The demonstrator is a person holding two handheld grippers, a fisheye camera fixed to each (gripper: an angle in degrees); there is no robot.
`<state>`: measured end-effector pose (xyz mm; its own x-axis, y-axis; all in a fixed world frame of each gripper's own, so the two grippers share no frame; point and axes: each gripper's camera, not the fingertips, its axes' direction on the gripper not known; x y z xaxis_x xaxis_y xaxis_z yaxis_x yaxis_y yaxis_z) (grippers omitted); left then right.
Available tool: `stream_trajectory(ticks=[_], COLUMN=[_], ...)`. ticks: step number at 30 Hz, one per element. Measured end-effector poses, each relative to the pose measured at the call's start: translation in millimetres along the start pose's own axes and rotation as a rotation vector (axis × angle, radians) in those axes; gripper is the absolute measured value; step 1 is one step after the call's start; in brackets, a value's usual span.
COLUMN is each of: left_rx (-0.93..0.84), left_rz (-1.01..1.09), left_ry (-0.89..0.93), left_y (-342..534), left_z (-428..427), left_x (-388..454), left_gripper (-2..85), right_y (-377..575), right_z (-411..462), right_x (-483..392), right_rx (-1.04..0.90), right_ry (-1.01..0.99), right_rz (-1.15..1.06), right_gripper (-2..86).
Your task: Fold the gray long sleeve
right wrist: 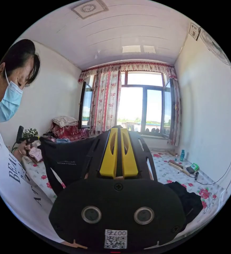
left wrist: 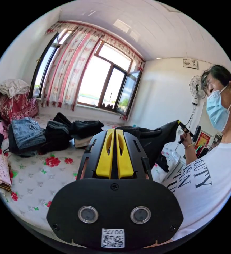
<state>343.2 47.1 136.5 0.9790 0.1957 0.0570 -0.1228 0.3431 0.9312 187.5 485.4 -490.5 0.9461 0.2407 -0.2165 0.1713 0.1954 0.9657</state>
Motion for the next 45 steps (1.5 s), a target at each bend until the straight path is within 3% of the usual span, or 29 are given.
stream_trajectory(ticks=[4,10,13,15,17,22,27,35,40,42,45], left_rx=[0.1,0.017,-0.128,-0.261,-0.335,-0.479,-0.803,-0.882,-0.845,-0.849,-0.824], left_rz=[0.126,0.16,-0.009,-0.231,-0.322,-0.396,-0.532,-0.667,-0.739,-0.74,-0.732], left_ry=[-0.071,-0.186,-0.332,-0.498,-0.574,-0.562,-0.496,-0.451,-0.469,-0.484,-0.505], left_y=[-37.3,-81.9,-84.4,-62.5,-35.1,78.3,214.4,259.8,256.8,254.1,249.5], left_z=[-31.8,33.9,116.3,159.3,167.3,146.2,125.7,106.0,94.5,85.6,65.2], left_x=[21.4,-18.0,-86.1,-151.1,-184.7,-216.4,-205.0,-205.3,-222.9,-225.8,-226.5], left_gripper=[-1.0,-0.9,-0.8,-0.4,0.4,3.4,5.9,6.5,6.4,6.4,6.6], right_y=[-6.7,3.8,32.3,64.3,117.2,246.0,353.9,442.1,443.9,441.3,413.8], right_z=[-15.8,83.8,181.3,235.4,284.2,291.2,284.0,343.8,362.9,370.7,366.2], right_x=[5.1,22.7,35.4,46.8,53.6,55.5,68.4,46.1,36.0,45.4,95.6], right_rx=[0.089,-0.073,-0.239,-0.346,-0.567,-0.789,-1.051,-1.295,-1.278,-1.326,-1.213], right_ry=[-0.007,-0.049,-0.02,-0.026,0.019,0.033,0.071,-0.055,-0.106,-0.037,0.348], right_rz=[-0.006,-0.005,0.011,0.085,0.128,0.137,0.257,0.238,0.11,0.025,-0.196], right_gripper=[0.0,0.6,1.8,3.0,4.4,6.7,8.0,9.0,5.9,4.9,4.6])
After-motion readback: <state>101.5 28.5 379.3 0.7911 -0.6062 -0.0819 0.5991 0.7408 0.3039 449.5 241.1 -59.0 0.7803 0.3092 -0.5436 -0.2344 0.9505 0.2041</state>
